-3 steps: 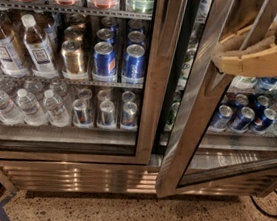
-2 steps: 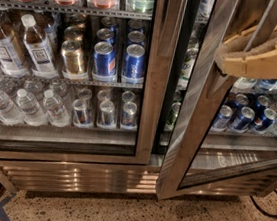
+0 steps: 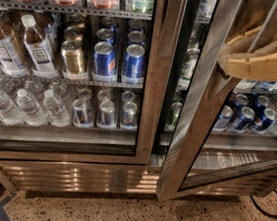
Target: Open right fridge door
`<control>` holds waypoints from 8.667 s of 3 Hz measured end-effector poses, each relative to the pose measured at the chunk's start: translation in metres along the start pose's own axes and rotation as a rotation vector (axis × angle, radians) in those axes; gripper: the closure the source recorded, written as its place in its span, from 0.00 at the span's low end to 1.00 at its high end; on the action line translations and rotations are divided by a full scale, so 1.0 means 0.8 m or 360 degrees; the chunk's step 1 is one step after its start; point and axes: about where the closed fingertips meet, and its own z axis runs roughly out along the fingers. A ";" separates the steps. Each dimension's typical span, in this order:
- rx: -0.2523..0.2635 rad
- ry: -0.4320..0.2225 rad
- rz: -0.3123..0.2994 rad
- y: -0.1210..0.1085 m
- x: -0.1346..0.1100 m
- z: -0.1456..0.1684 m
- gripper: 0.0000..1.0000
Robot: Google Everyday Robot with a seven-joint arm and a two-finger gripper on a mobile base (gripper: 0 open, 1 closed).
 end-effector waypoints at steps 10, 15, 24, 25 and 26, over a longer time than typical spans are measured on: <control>-0.0004 -0.0010 0.0029 0.014 0.007 -0.007 0.36; 0.0303 0.0083 0.0000 0.104 -0.029 -0.072 0.00; 0.1006 0.0444 0.0404 0.207 -0.082 -0.267 0.00; 0.0971 0.0329 0.0460 0.221 -0.080 -0.255 0.13; 0.0969 0.0316 0.0461 0.220 -0.081 -0.254 0.00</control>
Offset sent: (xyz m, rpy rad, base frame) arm -0.0597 -0.0109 -0.0779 0.0905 0.1341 -0.1944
